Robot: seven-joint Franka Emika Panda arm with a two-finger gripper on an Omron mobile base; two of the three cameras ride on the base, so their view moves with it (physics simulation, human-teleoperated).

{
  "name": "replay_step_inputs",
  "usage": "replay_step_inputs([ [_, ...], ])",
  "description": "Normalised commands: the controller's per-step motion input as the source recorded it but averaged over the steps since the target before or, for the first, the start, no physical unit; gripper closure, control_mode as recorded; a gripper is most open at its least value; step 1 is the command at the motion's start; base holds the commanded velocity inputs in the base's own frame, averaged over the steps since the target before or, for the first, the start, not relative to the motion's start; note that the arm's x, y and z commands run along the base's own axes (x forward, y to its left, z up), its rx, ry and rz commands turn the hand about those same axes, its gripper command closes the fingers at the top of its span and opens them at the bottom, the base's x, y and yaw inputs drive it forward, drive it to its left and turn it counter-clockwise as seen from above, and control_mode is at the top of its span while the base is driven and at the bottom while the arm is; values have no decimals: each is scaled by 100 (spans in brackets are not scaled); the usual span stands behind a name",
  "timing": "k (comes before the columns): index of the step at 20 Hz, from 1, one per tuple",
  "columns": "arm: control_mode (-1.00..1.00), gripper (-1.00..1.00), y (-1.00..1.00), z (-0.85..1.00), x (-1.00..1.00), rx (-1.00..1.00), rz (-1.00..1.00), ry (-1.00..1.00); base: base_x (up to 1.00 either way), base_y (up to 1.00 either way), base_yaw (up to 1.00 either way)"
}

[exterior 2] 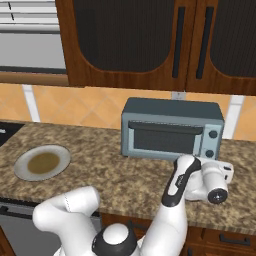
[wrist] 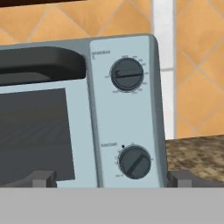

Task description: Pick up the kebab skewer and baguette bread, and place them inside the toaster oven. Close the toaster oven door and start by setting the timer.

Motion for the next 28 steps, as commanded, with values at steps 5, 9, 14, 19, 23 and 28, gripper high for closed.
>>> replay_step_inputs([
  [5,-100,-100,0,-7,16,0,0,0,0,0,0],
  [9,-100,-100,-2,-9,24,0,0,0,0,0,0],
  [14,-100,-100,-19,-8,12,0,0,0,0,0,0],
  [19,-100,-100,-16,-12,17,0,0,0,0,0,0],
  [23,-100,-100,0,-3,10,0,0,0,0,0,0],
  [28,-100,-100,0,0,19,0,0,0,0,0,0],
])
